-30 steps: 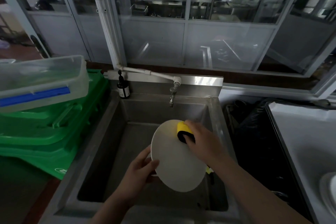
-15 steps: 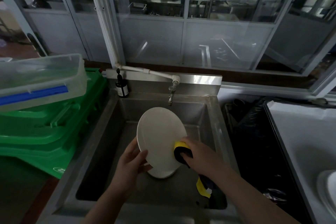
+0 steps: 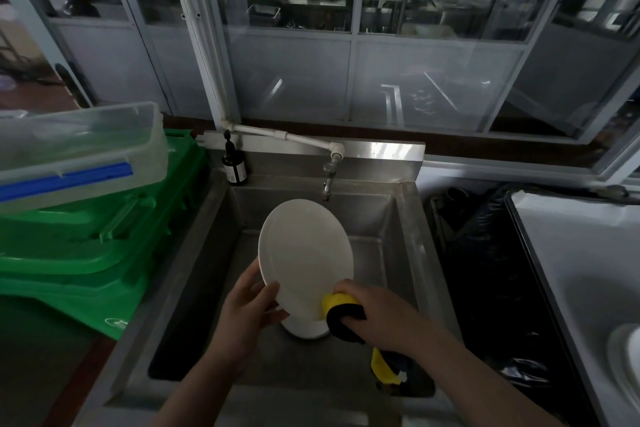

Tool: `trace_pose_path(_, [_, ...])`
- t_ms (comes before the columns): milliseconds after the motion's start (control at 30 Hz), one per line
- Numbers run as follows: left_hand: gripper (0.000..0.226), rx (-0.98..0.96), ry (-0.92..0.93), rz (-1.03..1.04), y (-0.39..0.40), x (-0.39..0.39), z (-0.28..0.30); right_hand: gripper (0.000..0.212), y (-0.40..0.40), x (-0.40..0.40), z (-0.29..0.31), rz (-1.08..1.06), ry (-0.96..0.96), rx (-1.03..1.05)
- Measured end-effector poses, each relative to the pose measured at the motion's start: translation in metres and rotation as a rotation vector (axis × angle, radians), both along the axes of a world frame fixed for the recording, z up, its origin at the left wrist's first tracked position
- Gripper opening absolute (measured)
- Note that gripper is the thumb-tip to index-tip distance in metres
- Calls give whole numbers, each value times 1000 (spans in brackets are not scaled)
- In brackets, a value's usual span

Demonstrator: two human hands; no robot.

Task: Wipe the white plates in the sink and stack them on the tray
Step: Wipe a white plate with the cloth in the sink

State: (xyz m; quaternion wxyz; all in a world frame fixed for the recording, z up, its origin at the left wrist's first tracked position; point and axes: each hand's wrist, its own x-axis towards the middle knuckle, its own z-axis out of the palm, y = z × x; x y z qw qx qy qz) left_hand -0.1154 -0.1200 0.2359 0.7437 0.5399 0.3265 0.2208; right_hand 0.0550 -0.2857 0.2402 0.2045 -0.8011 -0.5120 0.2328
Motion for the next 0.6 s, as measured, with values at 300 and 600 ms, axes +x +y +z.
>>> trace_pose_path(300, [46,-29,15,-36,-6,2,7,39,18,-1,2,-60,-84,102])
trace_pose_path(600, [55,-42,5,-110,-12,0,12,36,31,4,5,-181,-118,197])
